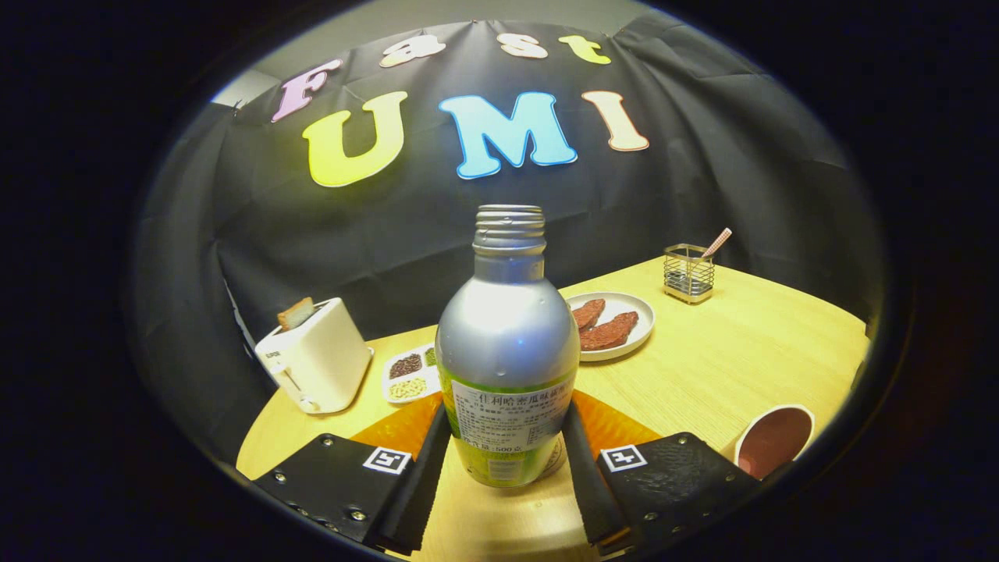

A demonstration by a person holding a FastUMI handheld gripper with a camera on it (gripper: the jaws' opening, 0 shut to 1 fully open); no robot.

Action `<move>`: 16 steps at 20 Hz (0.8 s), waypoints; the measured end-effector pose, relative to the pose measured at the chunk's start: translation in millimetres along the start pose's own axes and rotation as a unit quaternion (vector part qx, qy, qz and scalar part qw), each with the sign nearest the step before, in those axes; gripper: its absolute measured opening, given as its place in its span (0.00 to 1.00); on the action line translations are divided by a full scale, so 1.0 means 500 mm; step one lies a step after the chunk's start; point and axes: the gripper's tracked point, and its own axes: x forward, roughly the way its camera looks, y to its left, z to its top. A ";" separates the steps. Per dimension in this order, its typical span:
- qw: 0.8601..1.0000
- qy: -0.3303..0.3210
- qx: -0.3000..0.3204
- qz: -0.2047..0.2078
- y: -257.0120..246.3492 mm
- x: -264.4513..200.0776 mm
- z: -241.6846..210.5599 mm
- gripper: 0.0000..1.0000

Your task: Take the bottle from table, then pour the juice into the cup, finally place the bottle on the coaster

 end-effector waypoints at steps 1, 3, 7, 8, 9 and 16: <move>1.000 -0.001 -0.003 -0.006 -0.004 0.010 -0.001 0.74; 1.000 -0.002 -0.008 -0.017 -0.009 0.029 -0.004 0.74; 1.000 0.002 -0.023 -0.016 -0.001 0.057 -0.022 0.74; 0.999 0.004 -0.033 -0.022 -0.005 0.065 -0.029 0.75; 0.999 0.007 -0.041 -0.024 -0.005 0.071 -0.035 0.75; 0.997 0.017 -0.068 -0.021 0.004 0.089 -0.068 0.77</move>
